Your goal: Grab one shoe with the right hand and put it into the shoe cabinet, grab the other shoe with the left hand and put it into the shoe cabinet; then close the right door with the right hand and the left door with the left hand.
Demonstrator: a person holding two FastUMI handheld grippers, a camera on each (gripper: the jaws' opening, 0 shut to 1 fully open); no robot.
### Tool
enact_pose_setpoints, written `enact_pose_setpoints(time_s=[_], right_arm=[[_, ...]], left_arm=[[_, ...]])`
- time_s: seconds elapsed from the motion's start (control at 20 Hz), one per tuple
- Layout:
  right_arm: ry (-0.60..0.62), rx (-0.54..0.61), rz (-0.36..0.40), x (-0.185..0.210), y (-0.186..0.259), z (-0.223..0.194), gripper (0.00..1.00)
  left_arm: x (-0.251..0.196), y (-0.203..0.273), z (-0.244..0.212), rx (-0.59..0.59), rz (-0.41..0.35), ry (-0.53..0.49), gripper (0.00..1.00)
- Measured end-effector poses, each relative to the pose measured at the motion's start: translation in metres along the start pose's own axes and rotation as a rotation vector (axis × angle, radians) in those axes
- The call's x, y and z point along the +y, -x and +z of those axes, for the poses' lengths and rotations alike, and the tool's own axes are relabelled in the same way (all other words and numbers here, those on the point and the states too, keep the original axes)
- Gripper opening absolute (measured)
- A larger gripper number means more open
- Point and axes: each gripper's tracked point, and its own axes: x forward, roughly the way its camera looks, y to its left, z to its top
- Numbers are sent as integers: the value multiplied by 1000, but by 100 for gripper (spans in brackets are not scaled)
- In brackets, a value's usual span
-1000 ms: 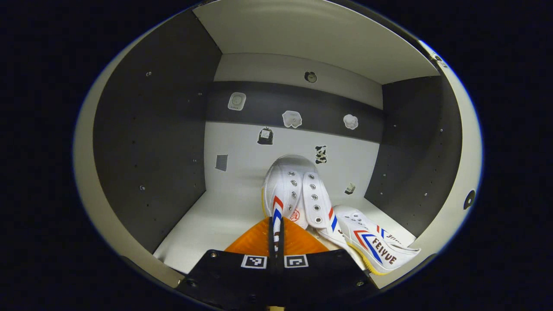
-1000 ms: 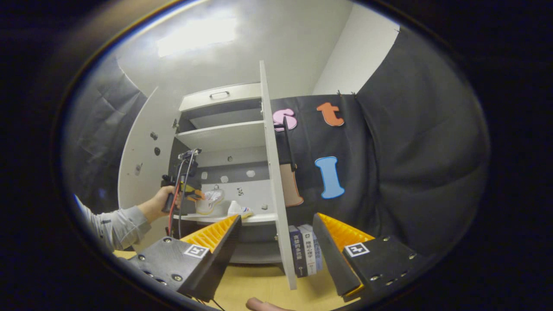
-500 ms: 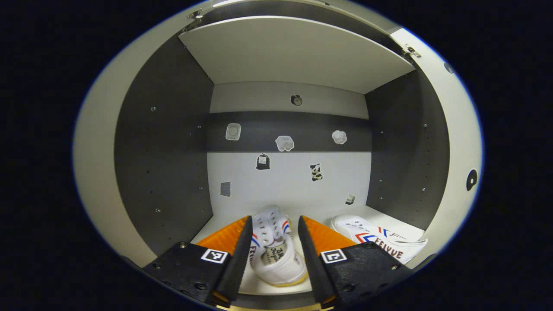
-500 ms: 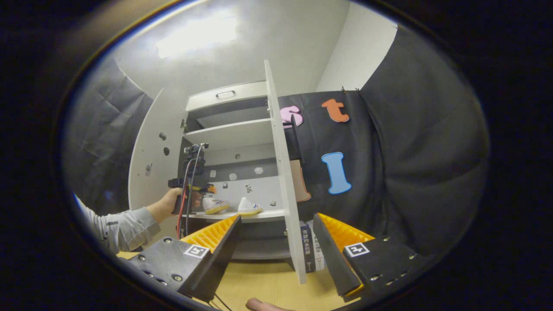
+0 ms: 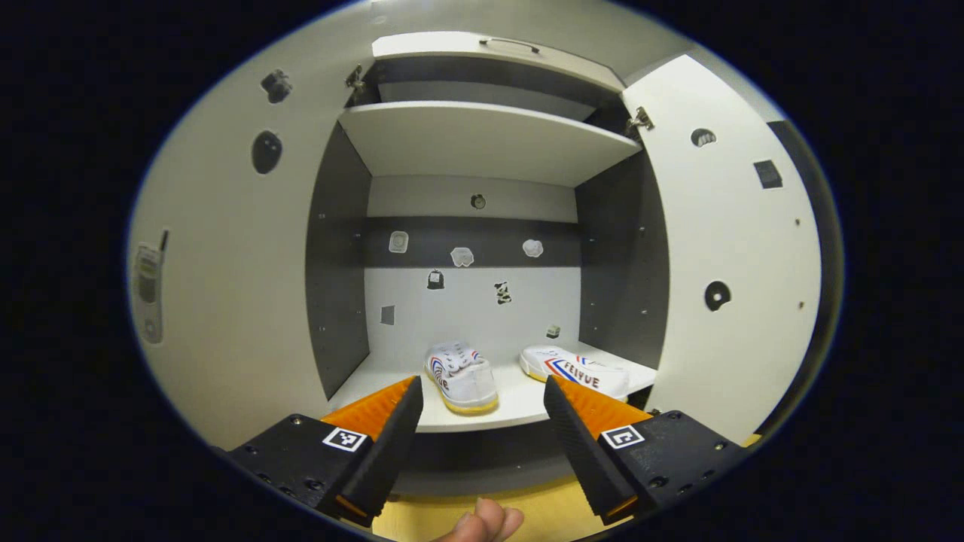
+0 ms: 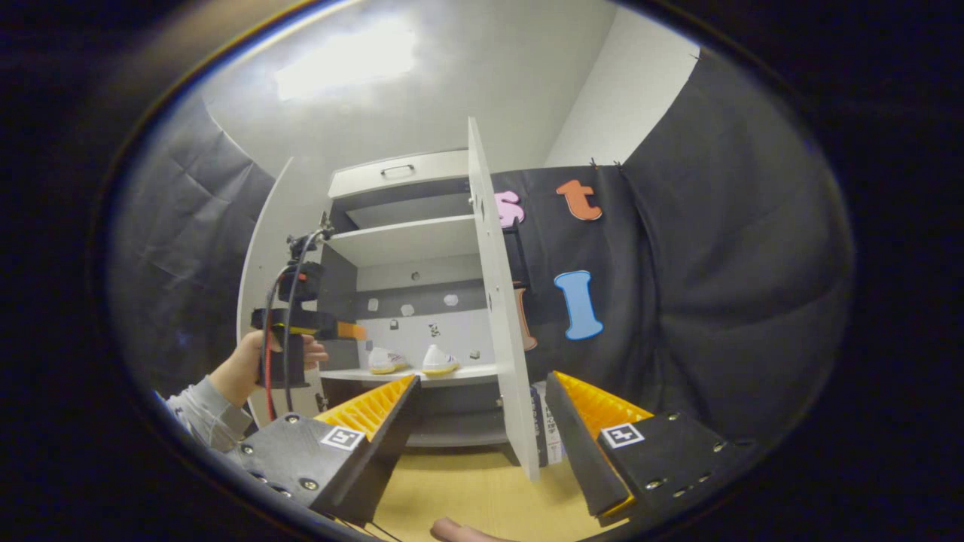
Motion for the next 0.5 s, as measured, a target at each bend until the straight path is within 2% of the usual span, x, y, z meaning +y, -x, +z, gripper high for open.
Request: enact_pose_setpoints(time_s=[0.3, 0.35, 0.5], right_arm=[[-2, 56, -40, -23, -1, 11, 97], [10, 68, -55, -31, -5, 14, 98], [60, 82, -95, -57, -20, 24, 98]], left_arm=[[-11, 110, 12, -49, -50, 16, 97], [-10, 125, 9, -38, -54, 30, 100], [8, 159, 4, -43, -33, 45, 98]])
